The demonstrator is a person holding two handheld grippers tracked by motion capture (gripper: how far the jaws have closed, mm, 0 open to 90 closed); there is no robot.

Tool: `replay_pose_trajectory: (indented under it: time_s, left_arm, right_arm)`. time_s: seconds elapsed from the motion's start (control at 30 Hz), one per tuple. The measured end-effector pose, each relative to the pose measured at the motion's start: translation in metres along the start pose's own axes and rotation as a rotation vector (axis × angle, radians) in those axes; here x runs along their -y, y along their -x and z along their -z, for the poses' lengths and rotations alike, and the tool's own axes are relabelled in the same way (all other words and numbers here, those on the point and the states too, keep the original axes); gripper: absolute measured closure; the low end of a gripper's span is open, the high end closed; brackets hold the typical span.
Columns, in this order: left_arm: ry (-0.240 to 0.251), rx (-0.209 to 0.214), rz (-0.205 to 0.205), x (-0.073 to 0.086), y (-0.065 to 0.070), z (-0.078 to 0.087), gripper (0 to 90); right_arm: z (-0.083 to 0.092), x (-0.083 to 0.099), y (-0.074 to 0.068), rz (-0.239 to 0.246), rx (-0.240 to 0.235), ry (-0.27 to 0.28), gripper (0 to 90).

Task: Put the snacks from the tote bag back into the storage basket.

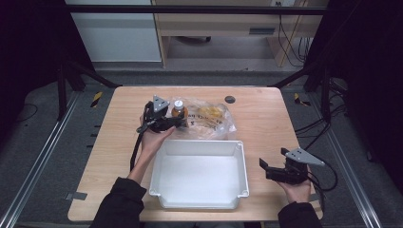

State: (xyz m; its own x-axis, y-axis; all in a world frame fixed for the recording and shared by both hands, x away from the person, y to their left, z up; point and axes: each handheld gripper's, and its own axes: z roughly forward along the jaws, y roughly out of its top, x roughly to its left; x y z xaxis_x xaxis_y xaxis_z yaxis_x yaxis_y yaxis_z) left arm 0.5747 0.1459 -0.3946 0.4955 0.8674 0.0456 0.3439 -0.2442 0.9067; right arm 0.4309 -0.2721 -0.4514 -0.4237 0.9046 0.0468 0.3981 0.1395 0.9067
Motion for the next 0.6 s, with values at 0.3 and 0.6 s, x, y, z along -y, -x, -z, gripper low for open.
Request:
replay_pose_trajectory:
  time_s: [0.3, 0.6]
  left_arm:
    - [-0.008, 0.003, 0.006, 0.003, -0.001, -0.009, 33.0]
    - [0.0, 0.01, 0.014, 0.006, -0.002, -0.018, 40.2]
  right_arm:
    - [-0.001, -0.001, -0.001, 0.003, -0.005, -0.004, 5.6]
    - [-0.002, 0.0, -0.002, 0.008, -0.005, -0.012, 5.7]
